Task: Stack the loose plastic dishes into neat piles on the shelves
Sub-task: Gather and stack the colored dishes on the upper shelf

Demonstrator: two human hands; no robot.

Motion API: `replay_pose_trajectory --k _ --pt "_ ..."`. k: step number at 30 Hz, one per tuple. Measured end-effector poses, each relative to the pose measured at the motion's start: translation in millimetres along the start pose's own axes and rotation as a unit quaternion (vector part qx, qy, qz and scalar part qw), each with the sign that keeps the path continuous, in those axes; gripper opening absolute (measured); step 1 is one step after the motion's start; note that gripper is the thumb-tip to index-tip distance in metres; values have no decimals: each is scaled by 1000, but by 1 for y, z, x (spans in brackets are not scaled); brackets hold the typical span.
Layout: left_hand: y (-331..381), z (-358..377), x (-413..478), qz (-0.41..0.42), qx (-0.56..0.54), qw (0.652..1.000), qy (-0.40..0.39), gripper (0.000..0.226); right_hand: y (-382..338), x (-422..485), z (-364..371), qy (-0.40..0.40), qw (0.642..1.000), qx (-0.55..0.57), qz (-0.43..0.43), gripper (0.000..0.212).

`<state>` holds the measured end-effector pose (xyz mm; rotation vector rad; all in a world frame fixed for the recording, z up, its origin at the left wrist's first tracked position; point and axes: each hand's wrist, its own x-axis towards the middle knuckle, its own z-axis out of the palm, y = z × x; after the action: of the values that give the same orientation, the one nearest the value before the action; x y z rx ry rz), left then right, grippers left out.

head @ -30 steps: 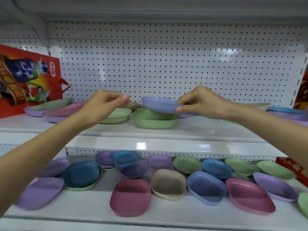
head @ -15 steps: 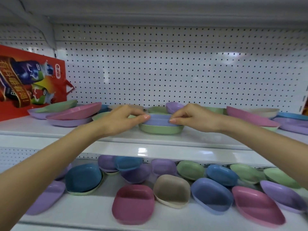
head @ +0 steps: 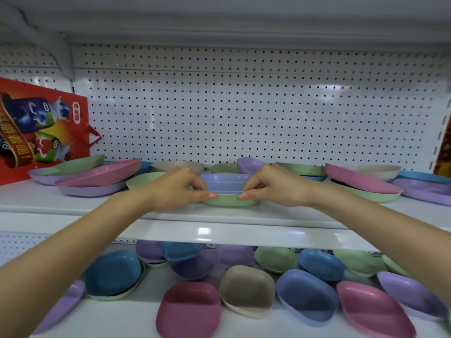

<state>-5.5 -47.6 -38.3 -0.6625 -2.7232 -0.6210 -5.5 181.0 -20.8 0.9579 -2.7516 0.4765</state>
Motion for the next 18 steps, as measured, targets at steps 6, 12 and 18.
replay_pose_trajectory --k 6,12,18 --pt "-1 -8 0 15 -15 1000 21 18 1 0 0 -7 1000 17 -2 32" --pt "-32 -35 -15 -19 -39 995 90 21 0 0 -2 -24 999 21 -16 44" --pt "-66 -40 -33 -73 19 996 54 50 5 4 -1 -21 1000 7 -10 44"
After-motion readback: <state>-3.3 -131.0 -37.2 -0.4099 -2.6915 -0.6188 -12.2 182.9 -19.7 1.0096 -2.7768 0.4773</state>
